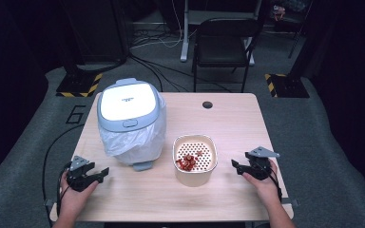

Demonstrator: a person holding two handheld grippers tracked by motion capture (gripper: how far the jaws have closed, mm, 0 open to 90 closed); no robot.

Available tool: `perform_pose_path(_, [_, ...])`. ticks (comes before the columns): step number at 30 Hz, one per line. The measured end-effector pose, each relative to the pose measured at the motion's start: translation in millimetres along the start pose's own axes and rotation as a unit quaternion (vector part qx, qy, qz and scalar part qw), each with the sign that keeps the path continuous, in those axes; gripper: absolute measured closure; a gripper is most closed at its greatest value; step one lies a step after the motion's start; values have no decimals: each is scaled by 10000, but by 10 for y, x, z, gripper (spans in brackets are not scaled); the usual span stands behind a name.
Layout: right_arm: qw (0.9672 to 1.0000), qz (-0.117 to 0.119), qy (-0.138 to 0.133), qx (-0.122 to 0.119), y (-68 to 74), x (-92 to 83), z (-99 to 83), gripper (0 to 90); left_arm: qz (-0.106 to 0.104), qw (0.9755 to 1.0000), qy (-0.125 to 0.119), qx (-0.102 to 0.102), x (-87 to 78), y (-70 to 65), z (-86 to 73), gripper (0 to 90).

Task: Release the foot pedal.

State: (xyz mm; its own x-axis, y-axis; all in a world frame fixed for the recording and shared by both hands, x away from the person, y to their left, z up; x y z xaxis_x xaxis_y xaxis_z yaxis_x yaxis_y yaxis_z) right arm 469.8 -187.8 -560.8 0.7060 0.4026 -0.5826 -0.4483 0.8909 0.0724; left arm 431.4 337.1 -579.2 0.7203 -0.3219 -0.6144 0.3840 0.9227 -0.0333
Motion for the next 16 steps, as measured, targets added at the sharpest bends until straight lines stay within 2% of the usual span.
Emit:
perform_pose_path(3, [10000, -35, 25, -55, -19, 27, -25, 287, 76, 9999, 1, 69, 31, -12, 3, 292])
perform_pose_path(4, [10000, -27, 15, -64, -16, 32, -28, 285, 45, 10000, 46, 69, 30, -19, -1, 290])
perform_pose_path(5, [10000, -22, 19, -66, -11, 33, -34, 284, 97, 9999, -48, 41, 45, -17, 14, 290])
perform_pose_path(10, [9998, -26, 47, -202, 6, 55, -48, 277, 169, 9998, -21, 99, 67, 33, 1, 282])
perform_pose_path(13, [9998, -23, 56, -206, 11, 60, -57, 273, 204, 9997, -57, 111, 80, 54, 2, 278])
perform_pose_path(14, [9997, -37, 48, -216, 0, 61, -56, 271, 154, 9998, -8, 97, 79, 45, -7, 278])
perform_pose_path(16, [9998, -98, 56, -161, -29, 72, -67, 266, 200, 9997, -83, 146, 107, 34, -2, 277])
Point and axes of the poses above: each handheld gripper's, and its own axes: x roughly forward along the jaws, z roughly out of its top, y roughly to its left, the point moved 10 cm from there along x, roughly forward along the jaws, and after that the axes turned 3 degrees about x, right-handed, at the moved point
